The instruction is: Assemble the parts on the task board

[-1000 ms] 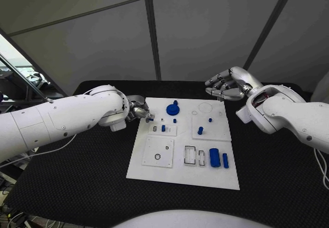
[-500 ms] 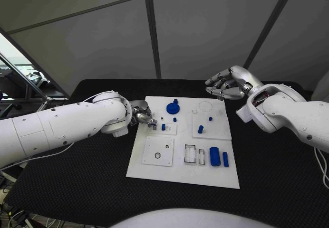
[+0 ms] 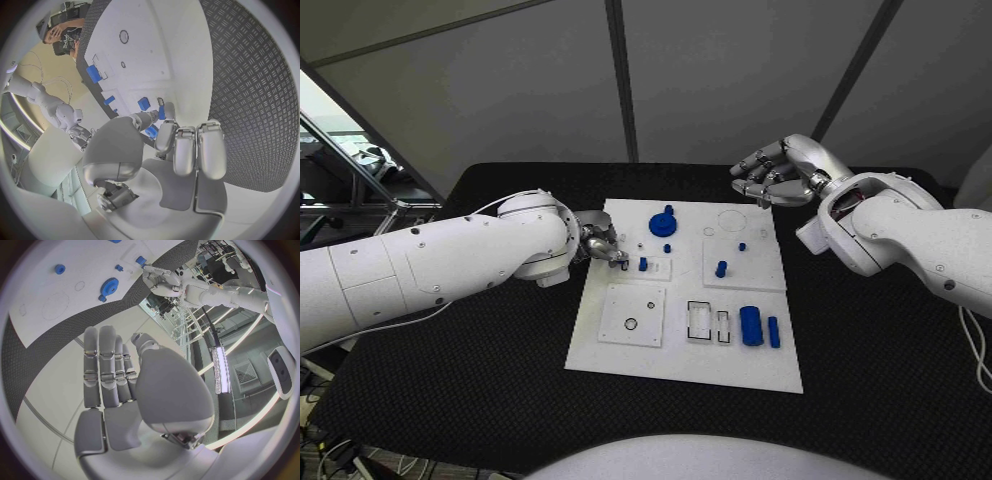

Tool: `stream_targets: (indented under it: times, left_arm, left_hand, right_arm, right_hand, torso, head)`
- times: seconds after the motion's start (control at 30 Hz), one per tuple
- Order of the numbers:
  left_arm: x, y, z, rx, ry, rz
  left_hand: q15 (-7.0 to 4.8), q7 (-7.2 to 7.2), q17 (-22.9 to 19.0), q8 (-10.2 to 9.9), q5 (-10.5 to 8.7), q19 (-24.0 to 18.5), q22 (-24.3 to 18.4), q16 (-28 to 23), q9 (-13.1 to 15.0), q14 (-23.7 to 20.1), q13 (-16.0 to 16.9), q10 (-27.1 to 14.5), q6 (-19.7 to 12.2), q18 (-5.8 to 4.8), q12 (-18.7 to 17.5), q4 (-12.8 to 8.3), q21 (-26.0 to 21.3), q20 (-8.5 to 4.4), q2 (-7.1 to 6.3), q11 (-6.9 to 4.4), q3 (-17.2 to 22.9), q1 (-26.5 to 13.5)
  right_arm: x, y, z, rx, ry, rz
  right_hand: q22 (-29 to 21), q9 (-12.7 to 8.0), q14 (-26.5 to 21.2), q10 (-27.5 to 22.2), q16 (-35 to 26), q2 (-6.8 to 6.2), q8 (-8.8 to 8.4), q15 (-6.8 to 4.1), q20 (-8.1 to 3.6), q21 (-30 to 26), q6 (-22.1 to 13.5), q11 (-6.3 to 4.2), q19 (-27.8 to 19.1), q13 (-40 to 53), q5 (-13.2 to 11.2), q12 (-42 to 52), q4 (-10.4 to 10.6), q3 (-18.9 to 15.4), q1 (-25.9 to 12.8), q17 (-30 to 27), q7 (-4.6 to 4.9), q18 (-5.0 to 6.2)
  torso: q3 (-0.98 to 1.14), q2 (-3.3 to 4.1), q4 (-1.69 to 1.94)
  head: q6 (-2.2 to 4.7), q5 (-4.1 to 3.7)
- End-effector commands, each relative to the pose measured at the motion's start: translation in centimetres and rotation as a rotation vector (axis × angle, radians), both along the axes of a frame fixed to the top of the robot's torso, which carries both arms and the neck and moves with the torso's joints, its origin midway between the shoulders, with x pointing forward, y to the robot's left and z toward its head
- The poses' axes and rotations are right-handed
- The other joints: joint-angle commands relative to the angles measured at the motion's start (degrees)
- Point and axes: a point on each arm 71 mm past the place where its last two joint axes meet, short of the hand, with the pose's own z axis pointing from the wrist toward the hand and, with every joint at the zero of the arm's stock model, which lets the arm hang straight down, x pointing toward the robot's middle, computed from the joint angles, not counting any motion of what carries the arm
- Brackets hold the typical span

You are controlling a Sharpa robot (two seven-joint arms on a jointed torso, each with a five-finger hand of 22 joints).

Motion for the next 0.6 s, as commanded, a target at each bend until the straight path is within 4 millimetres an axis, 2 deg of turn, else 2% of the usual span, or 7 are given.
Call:
stream_targets:
  times: [0.03, 0.6]
  left_arm:
    - [-0.10, -0.07, -0.12, 0.043, 0.018, -0.018]
    - [-0.08, -0.70, -0.27, 0.047, 0.028, -0.040]
  left_hand:
    - [-0.27, -0.20, 15.1, 0.4, 0.09, 3.2, 12.2, 0.1, 0.1, 6.0, 0.1, 0.4, 0.2, -9.72, 0.4, -7.0, 0.3, -0.58, 0.01, -0.17, 7.1, -0.4]
    - [-0.28, -0.22, 15.1, 0.4, 0.06, 3.2, 12.2, 0.1, 0.1, 6.0, -0.1, 0.4, 0.3, -9.70, 0.3, -7.4, 0.2, -0.60, -0.20, -0.19, 7.2, -0.4]
  right_arm:
    - [-0.02, 0.14, 0.13, 0.001, -0.002, 0.009]
    - [-0.01, 0.20, 0.12, 0.001, -0.002, 0.011]
  right_hand:
    - [-0.1, 0.1, -0.2, -0.1, -0.2, -0.12, 0.22, 0.02, -0.05, -0.2, 0.1, -0.18, -0.1, -0.1, 0.2, 0.2, -0.1, 0.3, -0.1, 0.0, -0.07, 0.65]
    - [-0.1, 0.1, -0.2, -0.1, -0.2, -0.12, 0.22, 0.02, -0.05, -0.2, 0.1, -0.18, -0.1, -0.1, 0.2, 0.2, -0.1, 0.3, -0.1, 0.0, -0.07, 0.65]
  torso:
    - [0.01, 0.00, 0.03]
    - [0.04, -0.04, -0.01]
  head:
    - [-0.11, -0.03]
    - [-0.07, -0.44]
